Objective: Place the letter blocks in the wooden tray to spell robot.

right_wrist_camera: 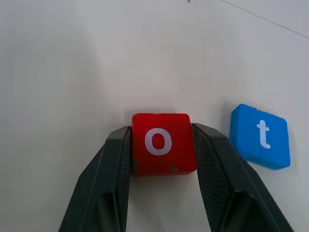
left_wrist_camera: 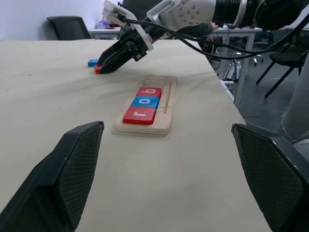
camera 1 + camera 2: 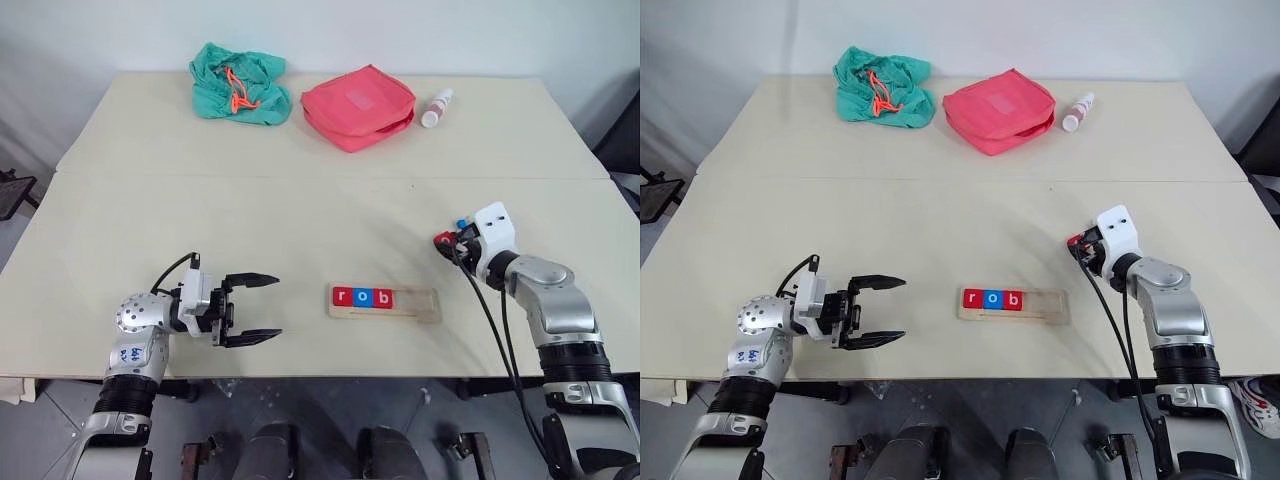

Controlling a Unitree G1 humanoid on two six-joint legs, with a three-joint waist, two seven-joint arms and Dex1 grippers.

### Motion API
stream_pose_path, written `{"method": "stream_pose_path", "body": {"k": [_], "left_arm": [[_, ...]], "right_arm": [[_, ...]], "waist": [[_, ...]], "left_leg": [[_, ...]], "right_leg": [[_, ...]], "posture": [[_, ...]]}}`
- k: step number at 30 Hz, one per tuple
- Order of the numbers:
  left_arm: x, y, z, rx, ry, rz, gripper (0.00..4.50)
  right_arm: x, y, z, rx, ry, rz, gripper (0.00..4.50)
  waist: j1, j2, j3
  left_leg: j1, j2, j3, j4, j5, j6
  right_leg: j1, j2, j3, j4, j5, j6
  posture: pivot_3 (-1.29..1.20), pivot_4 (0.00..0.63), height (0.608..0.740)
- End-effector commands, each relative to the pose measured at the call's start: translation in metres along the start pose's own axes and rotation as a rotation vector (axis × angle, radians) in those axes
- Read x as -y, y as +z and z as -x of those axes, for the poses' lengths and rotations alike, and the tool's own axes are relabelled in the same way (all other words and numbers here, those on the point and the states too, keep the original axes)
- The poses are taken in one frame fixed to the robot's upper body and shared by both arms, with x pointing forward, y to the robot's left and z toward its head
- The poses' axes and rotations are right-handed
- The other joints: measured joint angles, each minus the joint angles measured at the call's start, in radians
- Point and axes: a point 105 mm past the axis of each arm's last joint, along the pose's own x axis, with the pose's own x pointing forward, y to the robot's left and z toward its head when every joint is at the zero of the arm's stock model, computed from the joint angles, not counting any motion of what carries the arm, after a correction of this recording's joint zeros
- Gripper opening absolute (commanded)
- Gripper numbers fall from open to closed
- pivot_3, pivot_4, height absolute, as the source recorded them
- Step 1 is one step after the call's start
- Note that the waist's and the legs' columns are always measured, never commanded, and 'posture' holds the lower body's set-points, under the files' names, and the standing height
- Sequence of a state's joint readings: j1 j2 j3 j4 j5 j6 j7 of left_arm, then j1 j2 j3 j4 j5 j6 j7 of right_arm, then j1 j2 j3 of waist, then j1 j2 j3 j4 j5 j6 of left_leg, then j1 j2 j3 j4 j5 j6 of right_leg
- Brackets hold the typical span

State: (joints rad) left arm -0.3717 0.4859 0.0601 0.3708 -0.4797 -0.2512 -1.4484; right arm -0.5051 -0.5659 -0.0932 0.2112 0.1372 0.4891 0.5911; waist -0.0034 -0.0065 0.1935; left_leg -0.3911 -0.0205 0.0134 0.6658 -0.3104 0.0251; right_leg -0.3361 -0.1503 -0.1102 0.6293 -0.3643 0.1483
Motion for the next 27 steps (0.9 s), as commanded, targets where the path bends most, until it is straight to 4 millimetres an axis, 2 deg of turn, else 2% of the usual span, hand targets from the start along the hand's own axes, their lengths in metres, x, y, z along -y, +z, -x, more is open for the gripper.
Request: {"method": "stream_pose_path", "body": {"k": [1, 7, 11, 15, 22, 27], "left_arm": [[-0.003, 0.003, 0.000, 0.000, 0.001, -0.019, 4.50], [-0.004, 0.003, 0.000, 0.004, -0.009, -0.017, 4.50], [-0.002, 0.003, -0.001, 0.014, -0.039, -0.008, 4.50], [-0.002, 0.002, 0.000, 0.010, -0.063, 0.000, 4.50], [-0.007, 0.002, -0.004, 0.013, -0.085, 0.005, 4.50], [-0.008, 0.002, -0.007, 0.017, -0.096, 0.003, 4.50]], "right_arm": [[-0.007, 0.011, 0.014, 0.043, 0.036, -0.018, 1.49], [-0.020, 0.018, 0.046, 0.067, 0.043, -0.043, 1.49], [-0.015, 0.003, 0.077, 0.044, -0.099, -0.099, 1.49], [-0.024, -0.012, 0.099, 0.001, -0.181, -0.154, 1.49], [-0.057, -0.023, 0.108, -0.021, -0.185, -0.247, 1.49], [-0.058, -0.025, 0.107, -0.015, -0.213, -0.279, 1.49]], "waist": [[0.000, 0.000, 0.000], [0.005, 0.001, 0.000], [0.009, 0.001, 0.000], [0.010, 0.000, 0.000], [0.003, 0.001, 0.000], [0.005, 0.001, 0.000]], "left_leg": [[0.000, 0.000, 0.000, 0.000, 0.000, 0.000], [-0.002, 0.000, 0.000, 0.000, 0.000, 0.000], [-0.002, -0.001, 0.000, 0.000, 0.000, 0.000], [-0.002, 0.000, 0.000, -0.001, 0.000, 0.000], [-0.001, 0.000, 0.001, -0.001, 0.000, 0.000], [-0.001, -0.002, 0.001, -0.001, 0.000, 0.000]], "right_leg": [[0.000, 0.000, 0.000, 0.000, 0.000, 0.000], [-0.002, 0.000, 0.000, 0.000, 0.000, 0.000], [-0.002, 0.000, 0.000, -0.001, 0.000, 0.000], [-0.002, 0.000, 0.000, 0.000, 0.000, 0.000], [-0.002, 0.000, 0.002, 0.000, 0.000, 0.000], [-0.002, 0.000, 0.003, 0.000, 0.000, 0.000]], "posture": [[0.00, 0.150, 0.740], [0.00, 0.150, 0.740], [0.00, 0.150, 0.740], [0.00, 0.150, 0.740], [0.00, 0.150, 0.740], [0.00, 0.150, 0.740]]}}
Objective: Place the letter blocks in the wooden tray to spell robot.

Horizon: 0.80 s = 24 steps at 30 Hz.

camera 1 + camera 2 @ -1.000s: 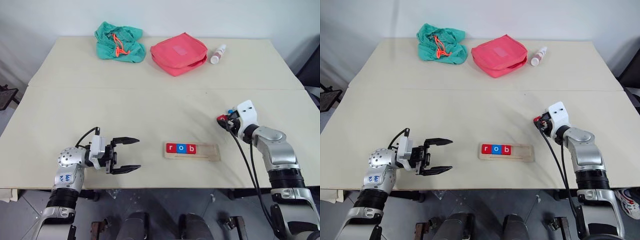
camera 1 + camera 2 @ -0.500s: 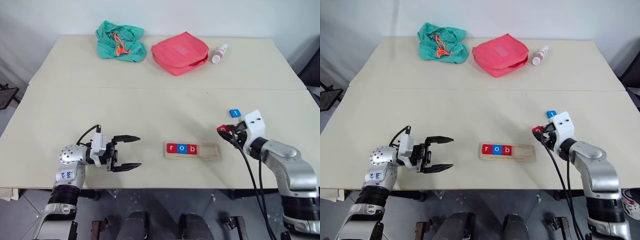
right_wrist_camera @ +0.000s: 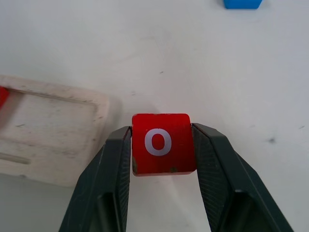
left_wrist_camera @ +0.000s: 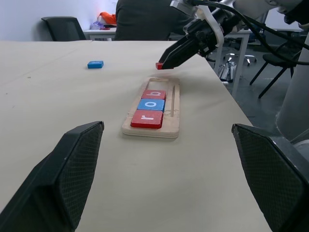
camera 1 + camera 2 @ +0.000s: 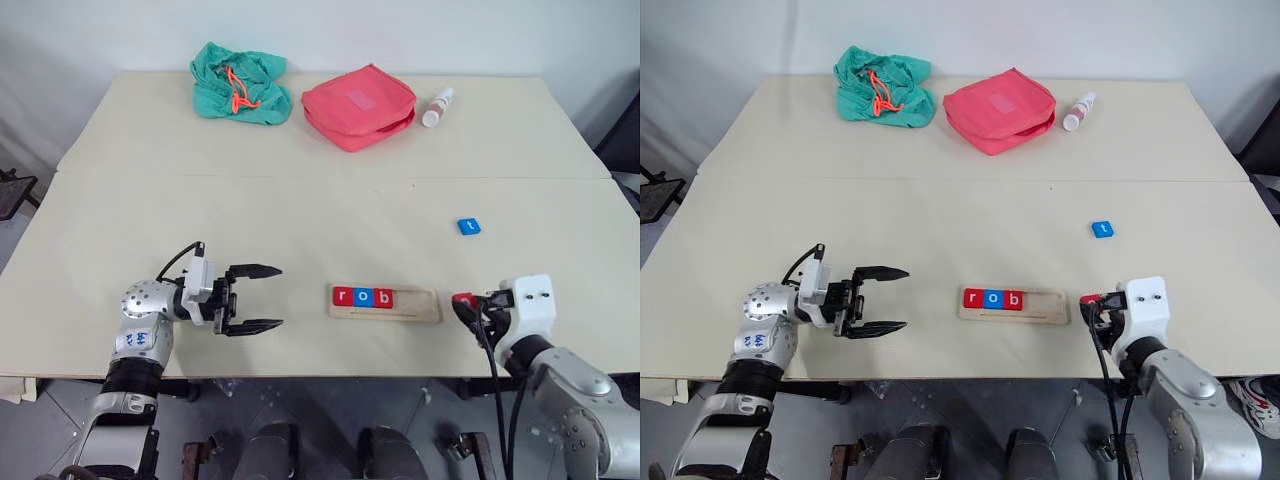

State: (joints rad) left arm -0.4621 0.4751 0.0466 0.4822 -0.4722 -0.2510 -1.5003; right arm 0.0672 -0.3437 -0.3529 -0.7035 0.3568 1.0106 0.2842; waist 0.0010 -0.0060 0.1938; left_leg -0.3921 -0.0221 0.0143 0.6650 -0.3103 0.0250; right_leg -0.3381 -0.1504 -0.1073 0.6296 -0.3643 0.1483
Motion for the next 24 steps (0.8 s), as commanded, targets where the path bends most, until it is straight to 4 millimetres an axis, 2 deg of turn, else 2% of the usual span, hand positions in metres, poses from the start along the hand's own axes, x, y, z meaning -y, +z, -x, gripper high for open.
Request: {"method": "stream_pose_path", "body": {"k": [1, 9, 15, 18, 24], "left_arm": [[0.003, 0.004, -0.003, 0.010, -0.056, -0.019, 4.50], [0.006, 0.005, -0.002, 0.012, -0.048, -0.022, 4.50], [0.010, 0.005, 0.000, 0.012, -0.038, -0.020, 4.50], [0.013, 0.005, 0.001, 0.012, -0.038, -0.018, 4.50], [0.017, 0.005, 0.002, 0.014, -0.032, -0.018, 4.50]], "right_arm": [[0.002, 0.009, 0.004, 0.038, -0.032, 0.011, 1.84], [0.008, 0.006, 0.005, 0.040, -0.032, 0.030, 4.47], [0.001, 0.016, 0.011, 0.015, 0.167, 0.180, 4.47], [0.007, 0.028, 0.013, -0.046, 0.327, 0.344, 4.47], [0.015, 0.032, 0.012, -0.136, 0.566, 0.570, 4.47]], "waist": [[0.000, 0.000, 0.000], [-0.001, 0.000, 0.000], [-0.001, 0.000, 0.000], [-0.001, 0.000, 0.000], [0.001, 0.000, 0.000]], "left_leg": [[0.000, 0.000, 0.000, 0.000, 0.000, 0.000], [0.000, 0.001, 0.000, 0.000, 0.000, 0.000], [0.000, 0.001, 0.000, 0.000, 0.000, 0.000], [0.000, 0.000, 0.001, 0.000, 0.000, 0.000], [0.001, 0.001, 0.002, 0.000, 0.000, 0.001]], "right_leg": [[0.000, 0.000, 0.000, 0.000, 0.000, 0.000], [0.000, 0.000, 0.000, 0.000, 0.000, 0.000], [0.000, 0.000, 0.000, 0.000, 0.000, 0.000], [0.001, 0.000, 0.001, -0.002, 0.000, 0.000], [0.002, 0.000, 0.000, -0.002, 0.000, 0.000]], "posture": [[0.00, 0.150, 0.740], [0.00, 0.150, 0.740], [0.00, 0.150, 0.740], [0.00, 0.150, 0.740], [0.00, 0.150, 0.740]]}}
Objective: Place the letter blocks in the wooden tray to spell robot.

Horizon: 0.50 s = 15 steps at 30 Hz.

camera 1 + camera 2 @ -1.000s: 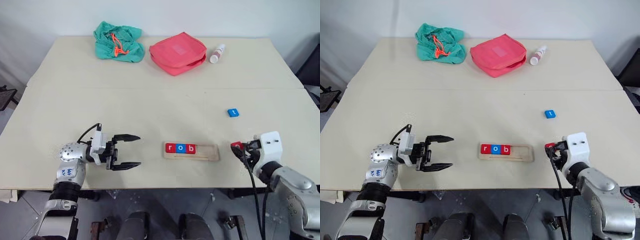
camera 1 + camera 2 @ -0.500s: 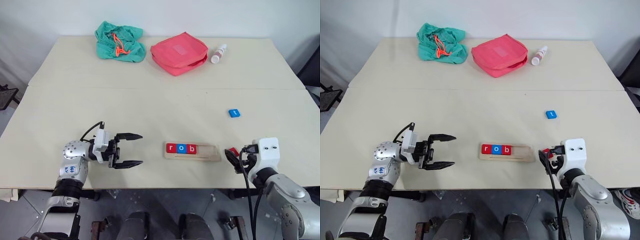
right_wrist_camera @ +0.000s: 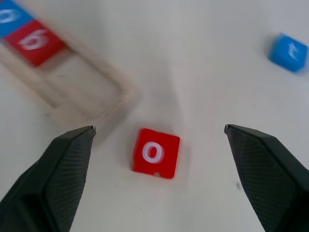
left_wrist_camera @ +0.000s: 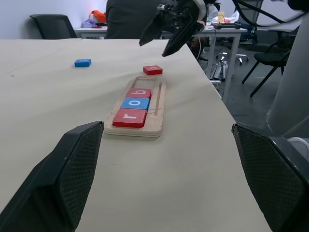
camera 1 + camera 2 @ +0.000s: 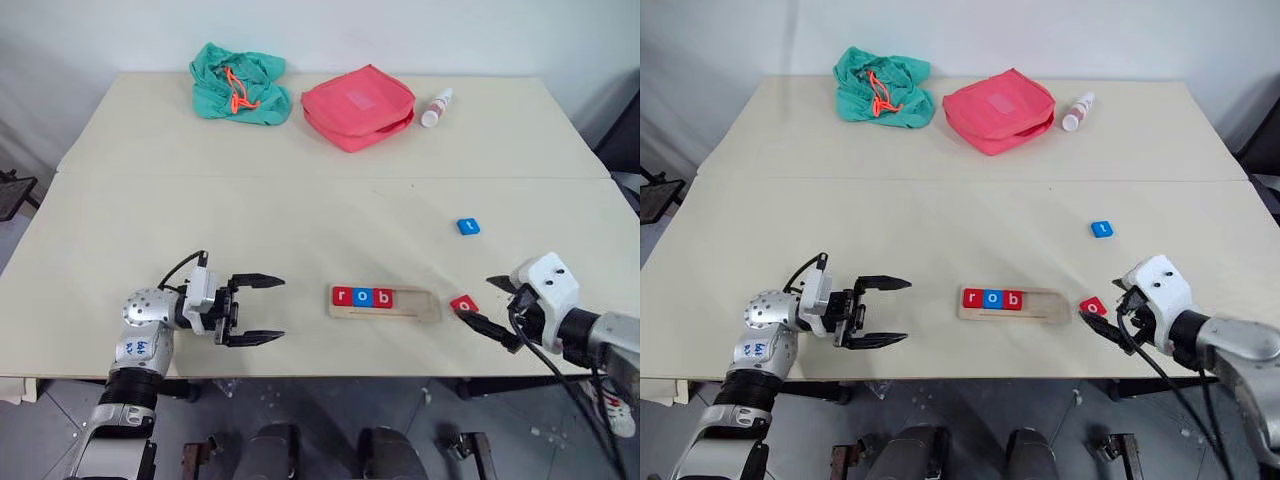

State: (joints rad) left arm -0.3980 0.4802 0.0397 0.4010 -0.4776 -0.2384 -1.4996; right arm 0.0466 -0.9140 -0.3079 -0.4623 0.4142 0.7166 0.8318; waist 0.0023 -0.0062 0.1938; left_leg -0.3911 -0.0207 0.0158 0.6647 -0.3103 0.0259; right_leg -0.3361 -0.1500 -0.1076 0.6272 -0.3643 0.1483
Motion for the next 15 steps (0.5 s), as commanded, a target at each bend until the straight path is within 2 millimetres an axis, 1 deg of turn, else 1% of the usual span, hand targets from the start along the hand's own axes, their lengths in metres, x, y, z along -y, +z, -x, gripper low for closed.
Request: {"method": "stream_pose_path", "body": {"k": [1, 4, 7, 12, 15], "left_arm": [[0.005, 0.006, 0.002, 0.019, -0.010, -0.020, 4.50], [0.009, 0.007, 0.004, 0.017, -0.012, -0.018, 4.50], [0.014, 0.007, 0.007, 0.008, -0.008, -0.015, 4.50], [0.021, 0.008, 0.012, -0.004, 0.026, -0.008, 4.50], [0.027, 0.009, 0.014, -0.008, 0.058, -0.005, 4.50]], "right_arm": [[0.004, 0.004, 0.001, -0.022, 0.158, 0.157, 4.47], [0.012, 0.000, 0.000, -0.072, 0.250, 0.255, 4.47], [0.022, -0.001, -0.006, -0.110, 0.316, 0.356, 4.47], [0.030, -0.006, -0.015, -0.171, 0.431, 0.498, 4.47], [0.032, -0.004, -0.027, -0.171, 0.484, 0.542, 4.47]], "waist": [[-0.002, 0.000, 0.000], [-0.003, 0.000, 0.000], [-0.004, 0.000, 0.000], [-0.004, 0.000, 0.000], [-0.006, 0.000, 0.000]], "left_leg": [[0.000, 0.000, 0.000, 0.000, 0.000, 0.000], [0.000, 0.000, 0.002, 0.001, 0.000, 0.000], [0.000, 0.000, 0.001, 0.001, 0.000, 0.000], [0.000, 0.000, 0.001, 0.001, 0.000, 0.000], [0.000, 0.000, 0.001, 0.001, 0.000, 0.000]], "right_leg": [[0.000, 0.000, 0.000, 0.000, 0.000, 0.000], [0.000, -0.001, 0.000, -0.001, 0.000, 0.000], [0.000, 0.000, 0.000, -0.001, 0.000, 0.000], [0.000, -0.001, -0.001, -0.001, 0.000, 0.000], [0.000, -0.001, -0.001, -0.002, 0.000, 0.000]], "posture": [[0.00, 0.150, 0.740], [0.00, 0.150, 0.740], [0.00, 0.150, 0.740], [0.00, 0.150, 0.740], [0.00, 0.150, 0.740]]}}
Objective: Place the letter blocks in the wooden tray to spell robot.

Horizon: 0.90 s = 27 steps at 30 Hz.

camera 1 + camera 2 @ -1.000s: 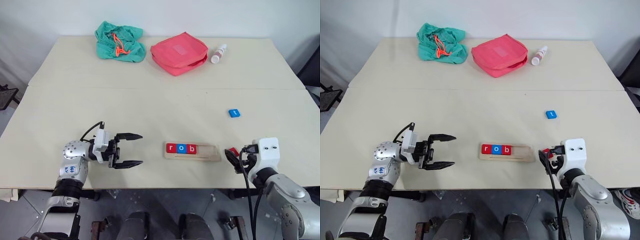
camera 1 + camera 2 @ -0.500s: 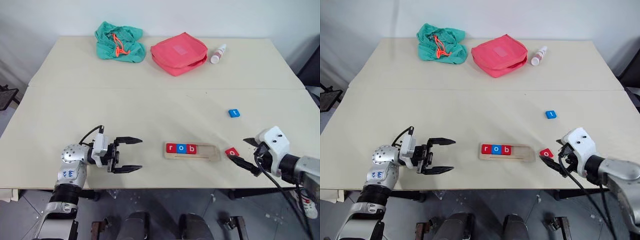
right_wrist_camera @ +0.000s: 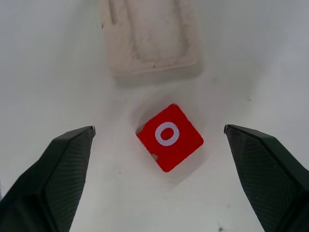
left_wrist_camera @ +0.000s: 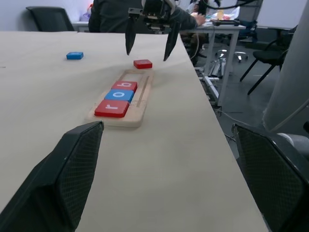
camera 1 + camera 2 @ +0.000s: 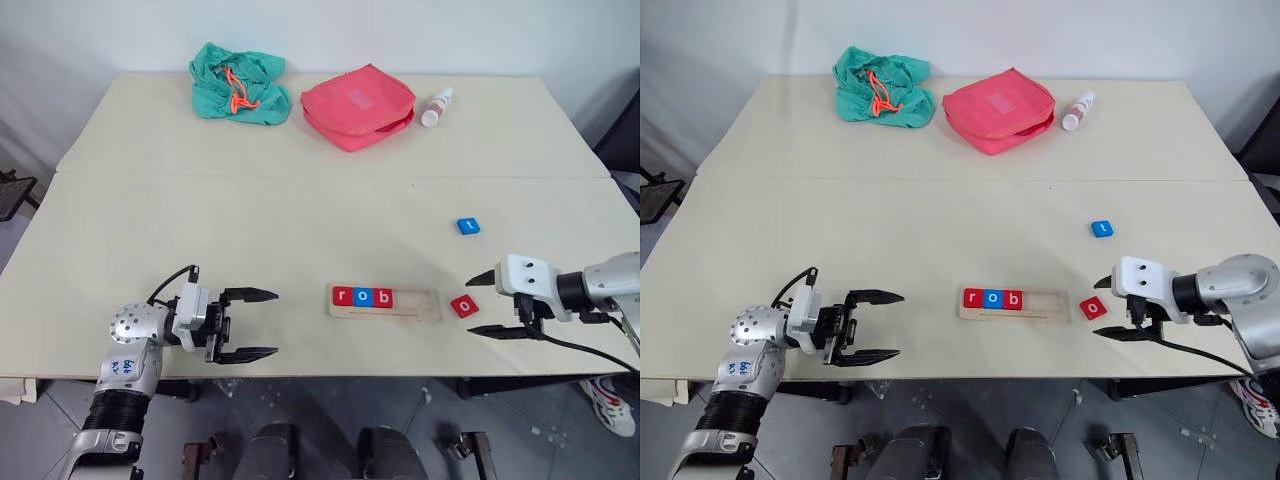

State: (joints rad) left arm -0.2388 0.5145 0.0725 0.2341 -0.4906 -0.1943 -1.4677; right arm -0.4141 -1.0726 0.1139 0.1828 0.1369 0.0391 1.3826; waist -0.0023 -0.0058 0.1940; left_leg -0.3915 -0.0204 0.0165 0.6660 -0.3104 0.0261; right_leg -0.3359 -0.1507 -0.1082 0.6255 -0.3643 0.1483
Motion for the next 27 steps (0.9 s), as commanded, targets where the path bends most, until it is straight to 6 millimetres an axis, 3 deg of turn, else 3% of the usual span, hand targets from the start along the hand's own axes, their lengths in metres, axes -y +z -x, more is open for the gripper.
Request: {"method": "stream_pose_path", "body": {"k": [1, 10, 20, 27], "left_arm": [[0.004, 0.010, 0.003, 0.019, 0.036, -0.030, 4.50], [0.013, 0.013, 0.006, 0.009, 0.091, -0.025, 4.50], [0.010, 0.012, 0.005, 0.006, 0.103, -0.027, 4.50], [0.006, 0.012, 0.004, 0.011, 0.085, -0.033, 4.50]], "right_arm": [[0.007, 0.002, -0.006, 0.000, 0.045, 0.066, 4.47], [0.008, -0.007, -0.017, -0.043, 0.146, 0.126, 4.47], [0.017, -0.014, -0.017, -0.064, 0.129, 0.130, 1.44], [0.031, 0.009, -0.013, 0.044, 0.037, 0.040, 1.44]], "waist": [[-0.001, 0.000, 0.000], [0.002, 0.000, 0.000], [0.001, 0.000, 0.000], [0.000, 0.000, 0.000]], "left_leg": [[0.000, 0.000, 0.000, 0.000, 0.000, 0.000], [0.000, 0.000, -0.002, 0.001, 0.000, 0.000], [0.005, 0.000, -0.004, 0.003, 0.000, 0.000], [0.004, 0.000, -0.004, 0.003, 0.000, -0.001]], "right_leg": [[0.000, 0.000, 0.000, 0.000, 0.000, 0.000], [0.001, 0.000, -0.001, 0.000, 0.000, 0.000], [0.011, 0.001, -0.003, -0.006, 0.000, 0.000], [0.011, 0.001, -0.004, -0.005, 0.000, 0.000]], "posture": [[0.00, 0.150, 0.740], [0.00, 0.150, 0.740], [0.00, 0.150, 0.740], [0.00, 0.150, 0.740]]}}
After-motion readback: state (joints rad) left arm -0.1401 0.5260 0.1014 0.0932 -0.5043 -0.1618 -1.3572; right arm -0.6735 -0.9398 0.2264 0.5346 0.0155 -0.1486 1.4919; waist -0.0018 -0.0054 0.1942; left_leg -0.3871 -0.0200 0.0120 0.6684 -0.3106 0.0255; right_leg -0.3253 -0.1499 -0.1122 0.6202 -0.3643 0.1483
